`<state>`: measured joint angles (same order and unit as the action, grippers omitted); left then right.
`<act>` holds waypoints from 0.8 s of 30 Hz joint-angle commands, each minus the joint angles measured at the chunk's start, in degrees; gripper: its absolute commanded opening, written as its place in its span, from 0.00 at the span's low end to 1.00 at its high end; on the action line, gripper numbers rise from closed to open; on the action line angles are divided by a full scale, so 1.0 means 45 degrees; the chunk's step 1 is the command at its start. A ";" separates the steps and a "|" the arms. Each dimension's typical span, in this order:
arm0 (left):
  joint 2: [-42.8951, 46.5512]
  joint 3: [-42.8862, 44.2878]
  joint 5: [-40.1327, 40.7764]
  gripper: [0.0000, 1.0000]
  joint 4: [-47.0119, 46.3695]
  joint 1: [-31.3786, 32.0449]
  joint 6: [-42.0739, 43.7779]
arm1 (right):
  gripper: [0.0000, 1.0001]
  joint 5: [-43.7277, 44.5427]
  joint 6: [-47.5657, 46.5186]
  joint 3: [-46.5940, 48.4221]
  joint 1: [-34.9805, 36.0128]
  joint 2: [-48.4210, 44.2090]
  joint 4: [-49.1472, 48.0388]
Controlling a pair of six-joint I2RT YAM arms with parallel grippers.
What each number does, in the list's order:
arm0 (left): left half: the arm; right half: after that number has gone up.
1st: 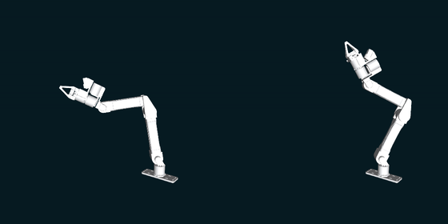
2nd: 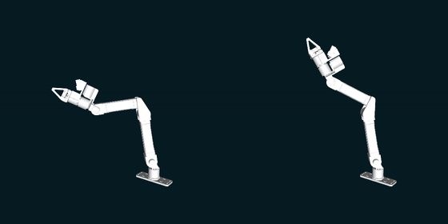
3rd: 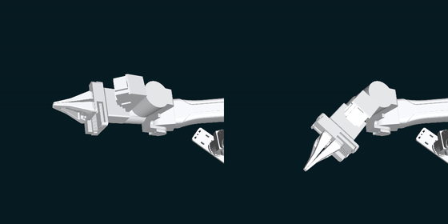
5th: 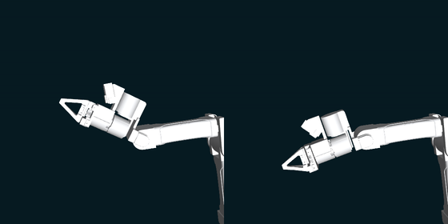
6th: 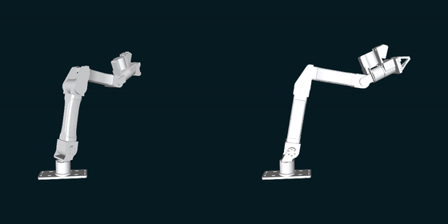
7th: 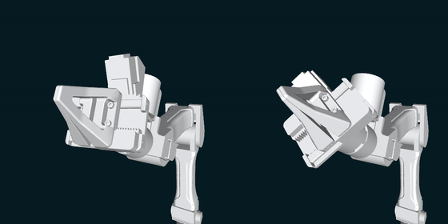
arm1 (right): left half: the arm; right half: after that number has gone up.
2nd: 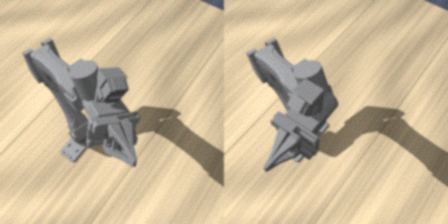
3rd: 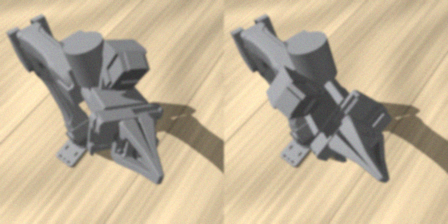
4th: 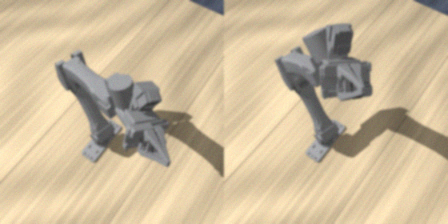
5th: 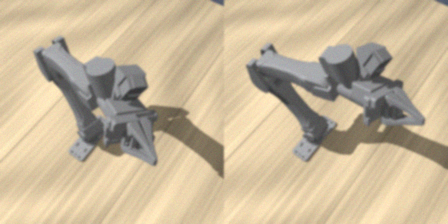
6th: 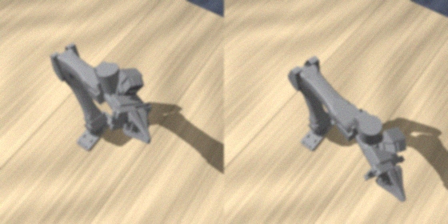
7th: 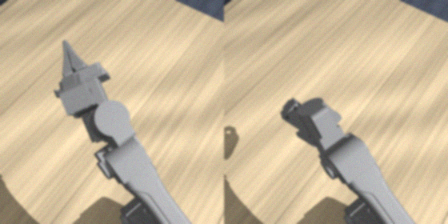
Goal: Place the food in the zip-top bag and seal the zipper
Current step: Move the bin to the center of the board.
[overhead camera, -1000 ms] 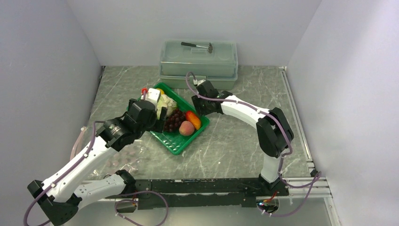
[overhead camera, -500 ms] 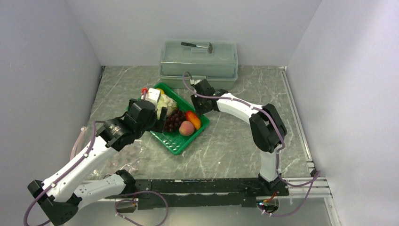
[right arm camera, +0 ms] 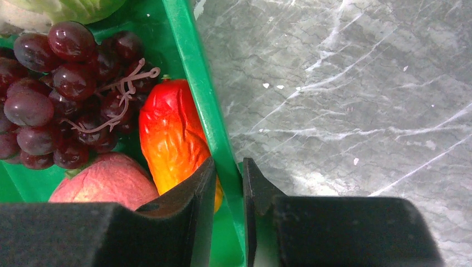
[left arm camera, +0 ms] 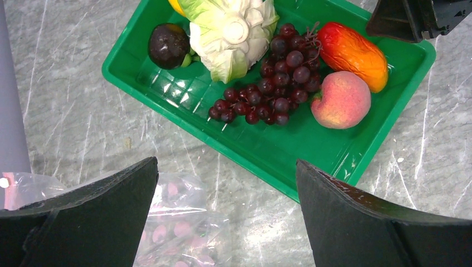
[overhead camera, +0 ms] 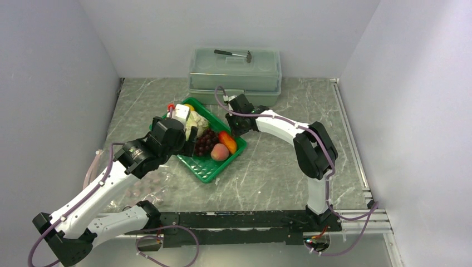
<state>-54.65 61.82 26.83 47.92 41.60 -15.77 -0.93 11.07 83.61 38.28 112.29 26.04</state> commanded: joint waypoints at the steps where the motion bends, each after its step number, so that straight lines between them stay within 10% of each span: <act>1: -0.0019 0.0334 0.0115 0.98 -0.0115 0.0036 -0.0050 | 0.00 -0.0006 0.0312 0.0027 -0.0075 -0.0307 -0.0318; 24: -0.0177 0.0331 0.0158 0.98 -0.0104 0.0051 -0.0109 | 0.00 0.0999 0.1275 -0.4281 -0.0072 -0.4418 -0.0912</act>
<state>-55.35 61.82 26.85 47.94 41.60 -15.77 -0.10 13.80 66.32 38.33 98.26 23.79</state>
